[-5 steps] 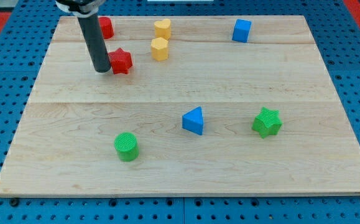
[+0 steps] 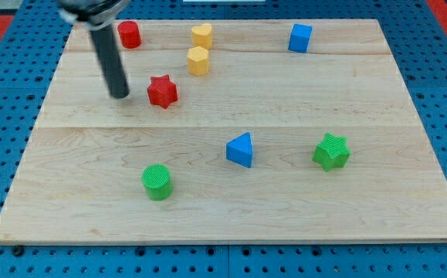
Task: Push the red star towards the center of the board
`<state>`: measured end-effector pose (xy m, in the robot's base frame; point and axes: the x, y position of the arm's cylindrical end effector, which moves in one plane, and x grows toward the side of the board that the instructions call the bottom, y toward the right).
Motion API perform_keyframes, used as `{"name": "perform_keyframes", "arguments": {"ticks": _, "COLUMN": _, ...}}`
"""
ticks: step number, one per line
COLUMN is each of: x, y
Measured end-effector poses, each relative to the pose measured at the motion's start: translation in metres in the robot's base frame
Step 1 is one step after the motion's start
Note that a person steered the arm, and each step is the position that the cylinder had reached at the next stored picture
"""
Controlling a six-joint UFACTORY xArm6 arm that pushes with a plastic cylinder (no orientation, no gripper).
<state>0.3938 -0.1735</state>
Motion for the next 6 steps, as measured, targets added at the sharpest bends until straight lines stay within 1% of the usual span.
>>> {"name": "perform_keyframes", "arguments": {"ticks": 1, "x": -0.022, "y": 0.05}}
{"name": "perform_keyframes", "arguments": {"ticks": 2, "x": -0.036, "y": 0.054}}
{"name": "perform_keyframes", "arguments": {"ticks": 3, "x": -0.036, "y": 0.084}}
{"name": "perform_keyframes", "arguments": {"ticks": 4, "x": -0.023, "y": 0.085}}
{"name": "perform_keyframes", "arguments": {"ticks": 5, "x": 0.001, "y": 0.087}}
{"name": "perform_keyframes", "arguments": {"ticks": 6, "x": 0.002, "y": 0.11}}
